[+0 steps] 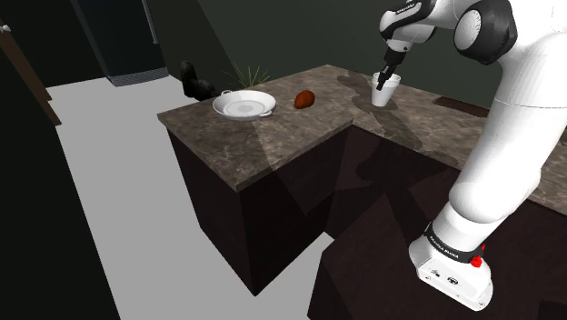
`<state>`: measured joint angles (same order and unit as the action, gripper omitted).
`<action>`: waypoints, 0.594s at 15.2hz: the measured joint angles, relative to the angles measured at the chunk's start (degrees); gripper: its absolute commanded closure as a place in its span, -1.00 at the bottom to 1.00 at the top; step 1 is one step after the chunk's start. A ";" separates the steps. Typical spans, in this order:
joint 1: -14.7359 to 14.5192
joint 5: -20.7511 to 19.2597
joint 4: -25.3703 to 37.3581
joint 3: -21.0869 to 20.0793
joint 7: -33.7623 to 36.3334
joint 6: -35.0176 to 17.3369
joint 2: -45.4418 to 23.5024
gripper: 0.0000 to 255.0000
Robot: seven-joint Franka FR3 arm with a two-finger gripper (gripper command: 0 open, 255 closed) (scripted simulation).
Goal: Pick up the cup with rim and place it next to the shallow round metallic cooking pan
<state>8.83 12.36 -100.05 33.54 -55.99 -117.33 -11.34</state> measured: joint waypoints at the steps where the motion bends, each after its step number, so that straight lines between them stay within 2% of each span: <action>1: 0.00 0.00 0.00 0.00 0.00 0.00 0.00 1.00; 9: 0.00 -0.07 0.35 0.02 0.06 0.36 0.08 1.00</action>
<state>8.84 12.29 -99.69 33.56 -55.93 -116.97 -11.26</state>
